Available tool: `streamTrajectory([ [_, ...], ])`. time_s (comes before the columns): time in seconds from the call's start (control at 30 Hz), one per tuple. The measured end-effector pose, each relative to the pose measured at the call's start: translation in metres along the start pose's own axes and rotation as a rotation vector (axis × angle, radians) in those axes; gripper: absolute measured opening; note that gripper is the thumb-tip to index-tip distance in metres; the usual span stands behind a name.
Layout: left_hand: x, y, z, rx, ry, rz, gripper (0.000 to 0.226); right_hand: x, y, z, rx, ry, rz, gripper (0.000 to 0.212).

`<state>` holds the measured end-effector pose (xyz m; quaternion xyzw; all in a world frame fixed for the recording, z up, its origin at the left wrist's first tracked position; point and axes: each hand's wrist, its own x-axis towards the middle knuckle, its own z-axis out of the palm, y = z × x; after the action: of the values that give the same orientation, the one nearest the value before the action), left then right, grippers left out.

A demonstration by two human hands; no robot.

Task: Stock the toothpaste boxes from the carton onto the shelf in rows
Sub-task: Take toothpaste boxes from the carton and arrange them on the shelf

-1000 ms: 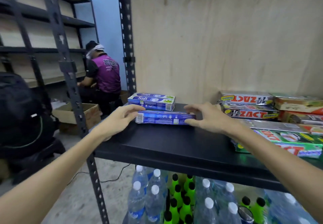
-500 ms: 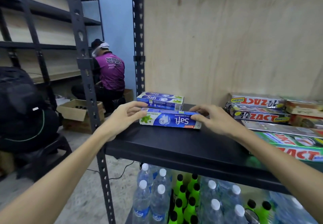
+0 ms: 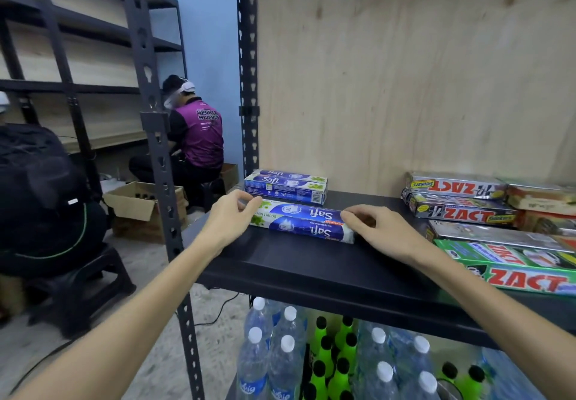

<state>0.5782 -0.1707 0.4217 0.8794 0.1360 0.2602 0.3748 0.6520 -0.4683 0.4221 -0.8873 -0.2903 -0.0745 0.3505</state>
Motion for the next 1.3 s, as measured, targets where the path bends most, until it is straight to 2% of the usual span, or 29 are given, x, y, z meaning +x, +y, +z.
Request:
streamTrajectory([
  [0.07, -0.011, 0.002, 0.002, 0.053, 0.013, 0.041, 0.044, -0.008, 0.0, 0.002, 0.032, 0.011, 0.002, 0.039],
  [0.2, -0.034, 0.008, 0.01, 0.117, -0.107, 0.087, 0.061, -0.023, -0.009, 0.006, 0.042, 0.036, -0.018, 0.042],
  [0.3, -0.054, 0.016, 0.014, 0.104, -0.18, 0.085, 0.097, -0.035, -0.016, 0.01, 0.014, 0.052, -0.041, 0.051],
  [0.33, -0.059, 0.021, 0.014, 0.102, -0.168, 0.075, 0.102, -0.038, -0.018, 0.011, -0.006, 0.053, -0.05, 0.056],
  [0.47, -0.07, 0.03, 0.008, 0.097, -0.1, 0.055, 0.101, -0.048, -0.023, 0.009, -0.046, 0.043, -0.041, 0.069],
  [0.6, -0.075, 0.035, 0.002, 0.097, -0.092, 0.105, 0.076, -0.054, -0.026, 0.01, -0.056, 0.055, -0.033, 0.058],
  [0.73, -0.078, 0.036, 0.001, 0.064, -0.094, 0.13, 0.074, -0.06, -0.032, 0.012, -0.041, 0.07, -0.027, 0.054],
  [0.87, -0.088, 0.035, 0.01, 0.097, -0.1, 0.085, 0.098, -0.067, -0.048, 0.022, -0.028, 0.101, -0.049, 0.045],
  [0.97, -0.104, 0.041, 0.008, -0.001, -0.14, 0.121, 0.072, -0.07, -0.065, 0.032, 0.076, 0.044, -0.081, 0.051],
  [1.07, -0.111, 0.043, -0.003, -0.05, -0.214, 0.163, 0.039, -0.071, -0.08, 0.04, 0.345, -0.082, 0.008, 0.063],
  [1.1, -0.11, 0.042, -0.008, -0.049, -0.234, 0.169, 0.037, -0.069, -0.083, 0.042, 0.38, -0.11, 0.021, 0.065],
  [1.13, -0.109, 0.04, -0.012, -0.041, -0.255, 0.167, 0.043, -0.066, -0.084, 0.043, 0.393, -0.13, 0.026, 0.067],
  [1.23, -0.097, 0.027, -0.022, -0.02, -0.336, 0.164, 0.092, -0.057, -0.081, 0.042, 0.414, -0.188, 0.027, 0.062],
  [1.3, -0.088, 0.025, -0.029, -0.005, -0.407, 0.166, 0.096, -0.05, -0.078, 0.04, 0.356, -0.197, -0.015, 0.045],
])
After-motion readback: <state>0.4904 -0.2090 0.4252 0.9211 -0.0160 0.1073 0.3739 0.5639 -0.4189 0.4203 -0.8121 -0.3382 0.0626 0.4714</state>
